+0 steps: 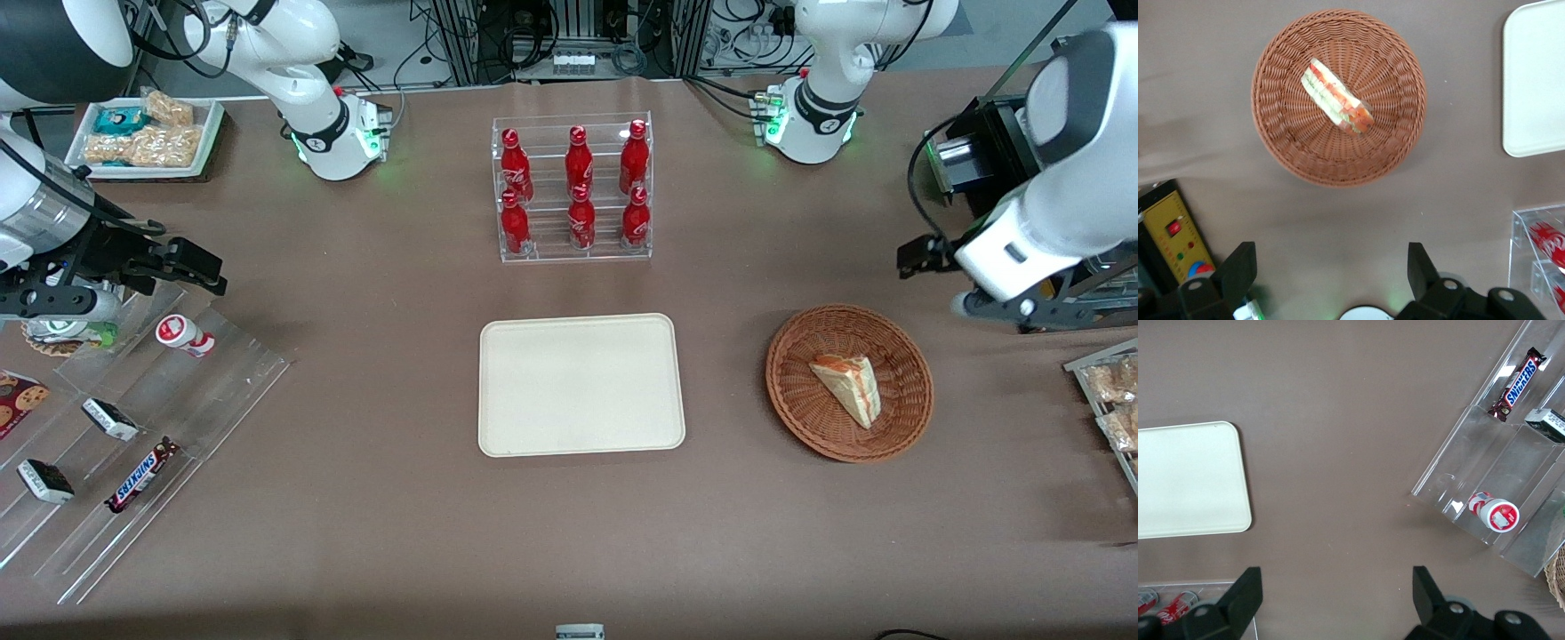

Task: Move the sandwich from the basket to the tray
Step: 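Move the left gripper over the sandwich in the wicker basket, then lower the left gripper onto the wrapped sandwich and close on it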

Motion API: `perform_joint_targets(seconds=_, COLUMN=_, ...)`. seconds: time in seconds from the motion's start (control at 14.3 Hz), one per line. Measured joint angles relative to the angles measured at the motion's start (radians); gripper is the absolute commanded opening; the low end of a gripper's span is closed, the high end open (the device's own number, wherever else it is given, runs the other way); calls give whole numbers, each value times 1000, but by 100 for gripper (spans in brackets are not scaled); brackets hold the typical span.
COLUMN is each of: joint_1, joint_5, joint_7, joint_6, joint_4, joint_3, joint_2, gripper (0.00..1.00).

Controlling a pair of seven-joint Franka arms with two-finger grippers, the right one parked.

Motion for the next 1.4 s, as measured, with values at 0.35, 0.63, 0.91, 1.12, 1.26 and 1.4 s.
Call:
perform_joint_targets(seconds=0.35, joint_1=9, joint_5=3, joint_7=-34, joint_6=366, joint_4=-244, joint_3=8, joint_2=53, gripper=100)
perform_joint_targets(seconds=0.63, joint_1=10, joint_5=27, joint_7=-196, joint_6=631, joint_4=-425, joint_3=9, joint_2=53, gripper=100)
perform_joint_targets(seconds=0.91, joint_1=9, joint_5=33, joint_7=-610, joint_6=782, joint_4=-493, joint_3=9, joint_2=67, gripper=100)
perform_joint_targets(seconds=1.12, joint_1=8, joint_5=35, joint_7=-882, joint_6=879, joint_4=-494, joint_3=7, joint_2=114, gripper=100)
perform_joint_targets(seconds=1.26, joint_1=8, joint_5=35, joint_7=-936, joint_6=916, joint_4=-494, joint_3=7, joint_2=150, gripper=98)
perform_joint_targets(seconds=1.4, joint_1=8, joint_5=34, joint_7=-952, joint_6=934, joint_4=-493, joint_3=7, joint_2=180, gripper=60)
